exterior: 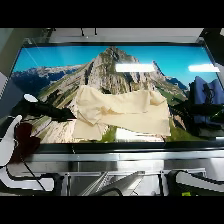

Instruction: Fold the shirts.

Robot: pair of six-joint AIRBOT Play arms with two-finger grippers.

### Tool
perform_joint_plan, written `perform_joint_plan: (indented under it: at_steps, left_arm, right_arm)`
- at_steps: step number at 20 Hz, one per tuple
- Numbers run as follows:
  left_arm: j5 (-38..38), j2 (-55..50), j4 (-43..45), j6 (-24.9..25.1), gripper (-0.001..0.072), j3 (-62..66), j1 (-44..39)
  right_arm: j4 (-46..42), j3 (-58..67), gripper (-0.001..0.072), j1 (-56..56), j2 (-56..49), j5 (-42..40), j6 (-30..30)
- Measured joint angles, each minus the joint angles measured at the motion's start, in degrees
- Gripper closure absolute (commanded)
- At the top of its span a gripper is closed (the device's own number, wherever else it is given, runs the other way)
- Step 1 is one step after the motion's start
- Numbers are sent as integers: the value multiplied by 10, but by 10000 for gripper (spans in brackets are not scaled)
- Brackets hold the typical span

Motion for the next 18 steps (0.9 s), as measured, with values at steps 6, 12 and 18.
perform_joint_plan:
  at_steps: [6,12,18]
  left_arm:
    - [44,0,59,14,323,-4,-44]
    - [53,-9,70,12,324,7,-53]
    - [26,-51,48,12,388,10,-60]
  right_arm:
    - [-2,-7,578,-1,1,16,0]
    - [-2,-8,578,-1,1,20,0]
    - [-3,-8,578,-1,1,21,0]
